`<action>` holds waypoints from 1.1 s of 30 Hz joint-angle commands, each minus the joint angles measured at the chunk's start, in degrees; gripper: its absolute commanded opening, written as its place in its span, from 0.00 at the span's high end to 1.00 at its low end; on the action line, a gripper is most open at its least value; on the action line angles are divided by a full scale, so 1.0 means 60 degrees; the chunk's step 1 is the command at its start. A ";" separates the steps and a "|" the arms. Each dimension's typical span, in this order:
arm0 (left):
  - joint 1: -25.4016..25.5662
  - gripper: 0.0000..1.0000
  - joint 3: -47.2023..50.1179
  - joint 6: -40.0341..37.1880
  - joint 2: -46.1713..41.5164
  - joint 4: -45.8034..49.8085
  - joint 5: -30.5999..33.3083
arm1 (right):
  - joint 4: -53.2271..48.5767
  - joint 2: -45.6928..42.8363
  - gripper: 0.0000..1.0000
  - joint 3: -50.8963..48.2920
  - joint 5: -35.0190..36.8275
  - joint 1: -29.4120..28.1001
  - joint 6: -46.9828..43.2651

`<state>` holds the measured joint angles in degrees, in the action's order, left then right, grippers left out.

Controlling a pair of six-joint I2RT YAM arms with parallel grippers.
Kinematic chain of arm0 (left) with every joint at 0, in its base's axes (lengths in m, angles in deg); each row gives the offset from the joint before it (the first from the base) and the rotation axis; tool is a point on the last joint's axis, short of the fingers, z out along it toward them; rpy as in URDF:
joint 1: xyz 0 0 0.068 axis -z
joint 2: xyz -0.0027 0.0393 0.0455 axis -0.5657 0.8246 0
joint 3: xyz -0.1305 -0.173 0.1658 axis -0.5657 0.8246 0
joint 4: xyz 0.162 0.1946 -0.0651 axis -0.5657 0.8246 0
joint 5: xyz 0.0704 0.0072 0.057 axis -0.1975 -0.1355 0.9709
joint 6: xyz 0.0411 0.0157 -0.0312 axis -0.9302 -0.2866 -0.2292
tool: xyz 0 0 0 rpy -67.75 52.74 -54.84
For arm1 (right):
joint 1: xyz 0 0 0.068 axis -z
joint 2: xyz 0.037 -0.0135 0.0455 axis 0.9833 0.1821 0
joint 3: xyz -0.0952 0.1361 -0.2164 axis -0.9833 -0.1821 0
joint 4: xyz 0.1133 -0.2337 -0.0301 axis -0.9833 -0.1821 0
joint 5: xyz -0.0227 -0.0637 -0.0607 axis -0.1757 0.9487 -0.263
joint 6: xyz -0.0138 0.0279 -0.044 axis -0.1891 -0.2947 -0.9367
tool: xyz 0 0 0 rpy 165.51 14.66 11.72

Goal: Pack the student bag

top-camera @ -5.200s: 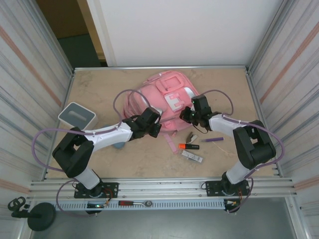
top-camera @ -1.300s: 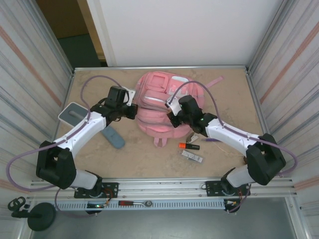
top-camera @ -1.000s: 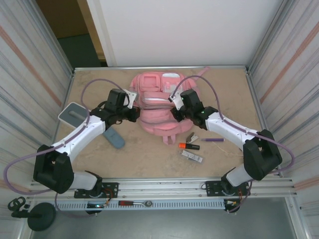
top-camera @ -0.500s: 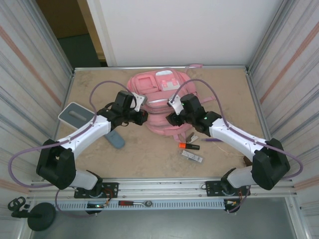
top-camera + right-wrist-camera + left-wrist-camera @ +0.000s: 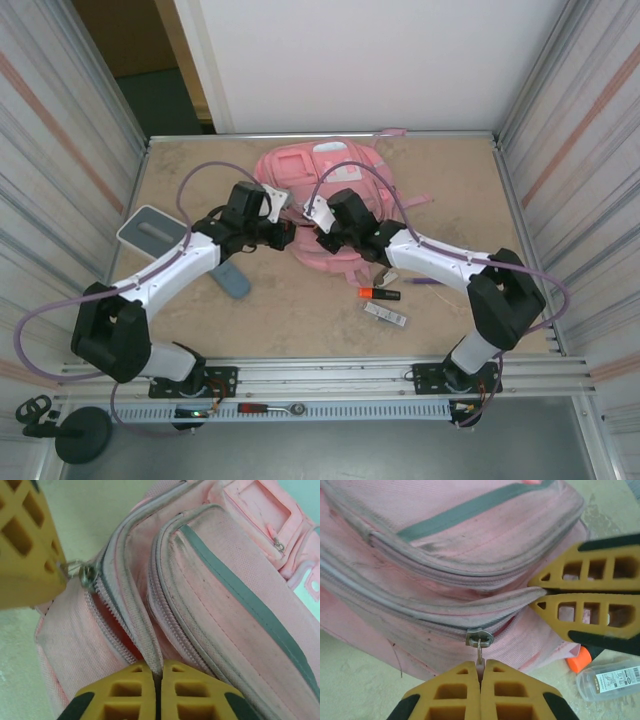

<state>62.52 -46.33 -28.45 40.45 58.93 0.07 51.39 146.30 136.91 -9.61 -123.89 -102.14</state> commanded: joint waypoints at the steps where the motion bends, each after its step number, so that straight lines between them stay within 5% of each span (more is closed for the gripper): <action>1: -0.0562 1.00 0.0130 0.0000 -0.0743 0.0085 0.0098 | 0.0237 -0.0700 1.00 -0.0739 0.1101 0.0422 0.0092; 12: -0.2416 1.00 -0.0347 -0.0322 0.0583 0.0090 0.0792 | 0.1031 -0.2138 1.00 -0.2147 -0.0181 0.1356 0.0334; 20: -0.2489 1.00 -0.1362 -0.0387 0.1912 0.0449 0.0546 | 0.0936 -0.1544 1.00 -0.1351 -0.0579 0.1420 0.0909; 26: -0.2365 0.66 0.1196 -0.0420 0.0214 -0.3021 -0.2764 | 0.0884 -0.1332 1.00 -0.1143 -0.0634 0.1442 0.0973; 33: -0.2228 0.45 0.0833 -0.1710 0.1169 -0.3324 -0.4758 | 0.0589 -0.1177 1.00 -0.0876 -0.0635 0.1436 0.0872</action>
<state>48.49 -39.75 -34.29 45.33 42.36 -20.10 54.45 138.63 129.04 -15.30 -115.84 -99.01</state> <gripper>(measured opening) 0.542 0.050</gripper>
